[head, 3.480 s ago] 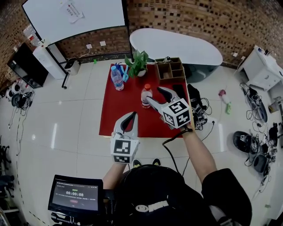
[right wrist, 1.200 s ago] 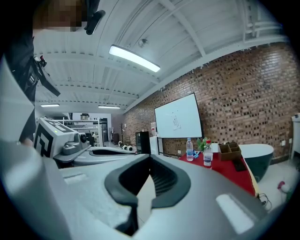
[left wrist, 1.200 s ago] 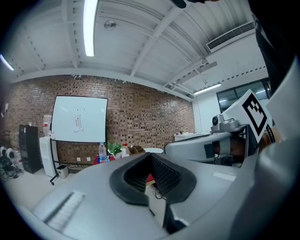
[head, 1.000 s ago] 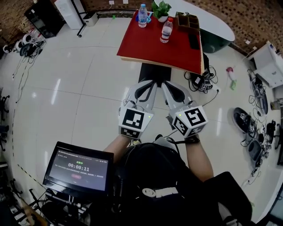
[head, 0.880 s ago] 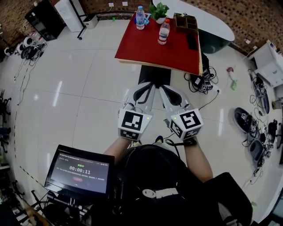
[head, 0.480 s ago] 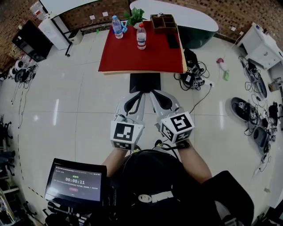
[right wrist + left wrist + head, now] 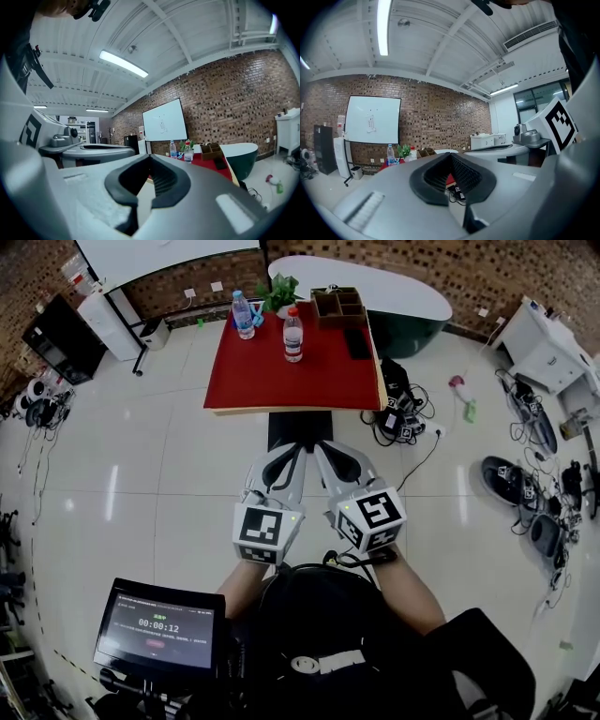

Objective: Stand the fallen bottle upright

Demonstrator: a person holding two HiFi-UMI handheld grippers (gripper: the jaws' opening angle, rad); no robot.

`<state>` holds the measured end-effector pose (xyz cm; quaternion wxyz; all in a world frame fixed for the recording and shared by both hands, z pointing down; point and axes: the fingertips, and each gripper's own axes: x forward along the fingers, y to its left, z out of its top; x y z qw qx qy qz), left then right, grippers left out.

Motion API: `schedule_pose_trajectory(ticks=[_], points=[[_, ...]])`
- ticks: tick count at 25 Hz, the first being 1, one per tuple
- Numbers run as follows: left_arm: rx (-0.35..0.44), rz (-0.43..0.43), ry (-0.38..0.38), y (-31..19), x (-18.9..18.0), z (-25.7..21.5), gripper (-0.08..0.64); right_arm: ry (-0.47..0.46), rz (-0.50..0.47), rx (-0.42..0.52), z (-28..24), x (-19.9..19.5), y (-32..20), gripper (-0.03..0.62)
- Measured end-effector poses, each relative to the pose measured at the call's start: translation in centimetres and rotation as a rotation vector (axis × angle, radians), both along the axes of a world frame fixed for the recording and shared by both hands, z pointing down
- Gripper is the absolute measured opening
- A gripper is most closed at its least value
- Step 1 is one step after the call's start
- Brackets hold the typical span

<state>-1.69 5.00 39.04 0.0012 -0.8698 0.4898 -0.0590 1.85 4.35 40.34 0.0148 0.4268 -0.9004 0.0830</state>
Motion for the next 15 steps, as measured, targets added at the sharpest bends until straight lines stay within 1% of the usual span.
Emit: schedule_pose_trajectory(ticks=[7,15], points=[[-0.003,-0.002,0.022,0.1,-0.4,-0.6,0.003,0.01,-0.012,0.009,-0.5,-0.8,0.1,0.003],[-0.009,-0.021,0.017,0.2,-1.5,0.3,0.002,0.015,-0.022,-0.001,0.2,-1.7,0.1,0.003]])
